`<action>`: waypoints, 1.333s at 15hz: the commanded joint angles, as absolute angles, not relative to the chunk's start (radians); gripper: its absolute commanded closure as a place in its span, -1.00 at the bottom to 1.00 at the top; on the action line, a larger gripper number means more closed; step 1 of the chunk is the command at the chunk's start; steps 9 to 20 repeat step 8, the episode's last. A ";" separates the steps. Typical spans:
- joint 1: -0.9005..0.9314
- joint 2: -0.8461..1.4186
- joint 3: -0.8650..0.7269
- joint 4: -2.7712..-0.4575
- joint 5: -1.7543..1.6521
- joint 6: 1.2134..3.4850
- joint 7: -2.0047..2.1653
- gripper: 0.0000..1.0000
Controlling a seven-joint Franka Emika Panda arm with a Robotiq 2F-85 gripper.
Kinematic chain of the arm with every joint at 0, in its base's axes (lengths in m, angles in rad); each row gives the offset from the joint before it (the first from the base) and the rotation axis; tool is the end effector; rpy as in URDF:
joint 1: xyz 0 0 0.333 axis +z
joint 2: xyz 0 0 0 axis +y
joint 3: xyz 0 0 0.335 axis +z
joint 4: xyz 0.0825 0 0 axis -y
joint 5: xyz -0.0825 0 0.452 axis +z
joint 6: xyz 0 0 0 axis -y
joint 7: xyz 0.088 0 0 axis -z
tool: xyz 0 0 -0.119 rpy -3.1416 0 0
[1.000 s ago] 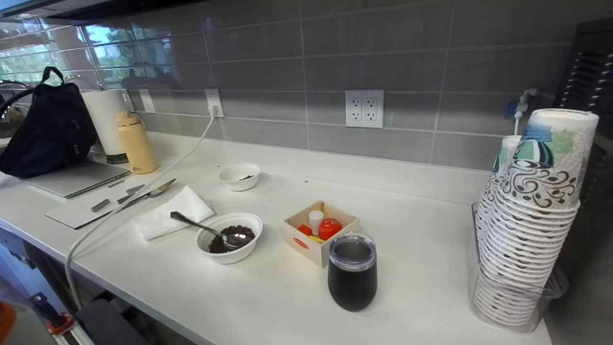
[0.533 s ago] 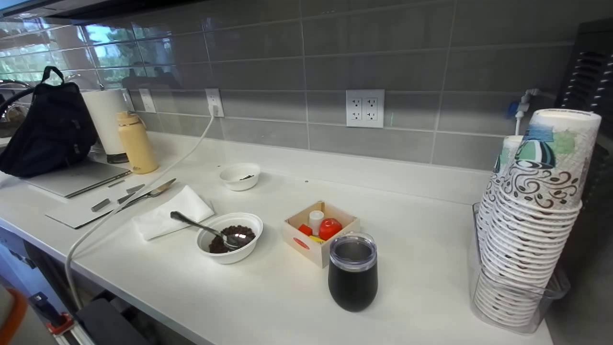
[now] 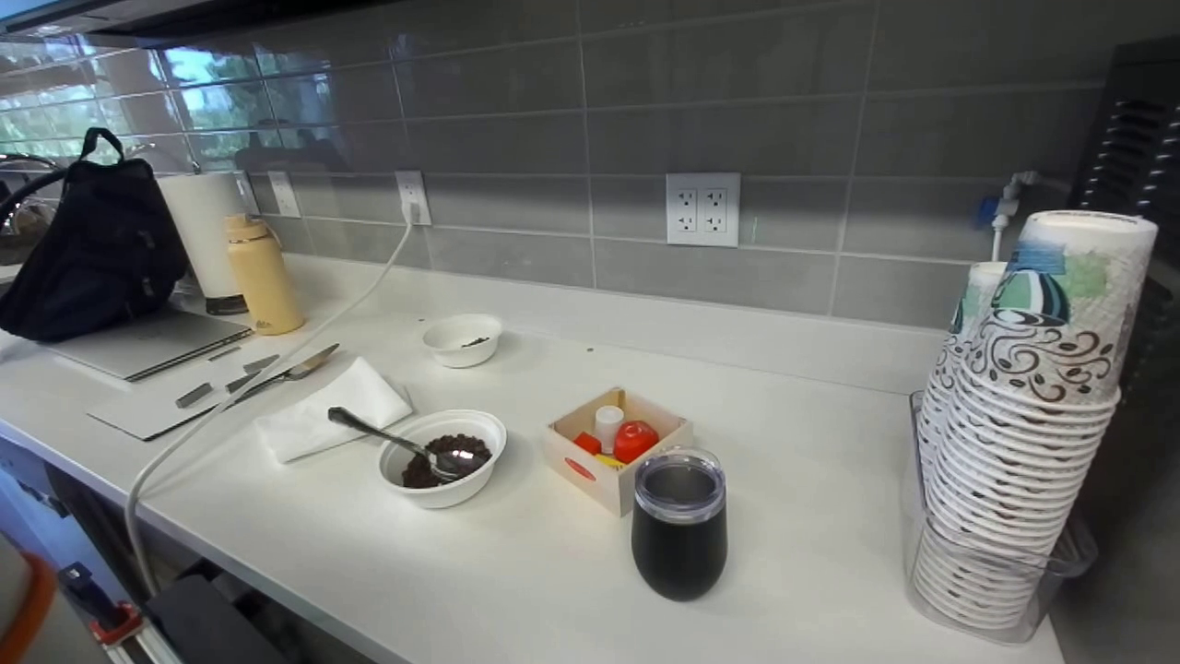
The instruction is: Open the left upper cabinet door.
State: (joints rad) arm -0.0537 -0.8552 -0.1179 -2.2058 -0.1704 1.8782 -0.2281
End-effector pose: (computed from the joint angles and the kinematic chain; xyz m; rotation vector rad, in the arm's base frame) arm 0.3517 -0.0973 0.7329 2.8716 0.1165 0.7336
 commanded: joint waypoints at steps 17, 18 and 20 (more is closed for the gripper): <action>0.002 -0.970 -0.131 -2.421 -0.171 1.807 -0.302 -1.00; 0.002 -0.970 -0.131 -2.421 -0.171 1.807 -0.302 -1.00; 0.002 -0.970 -0.131 -2.421 -0.171 1.807 -0.302 -1.00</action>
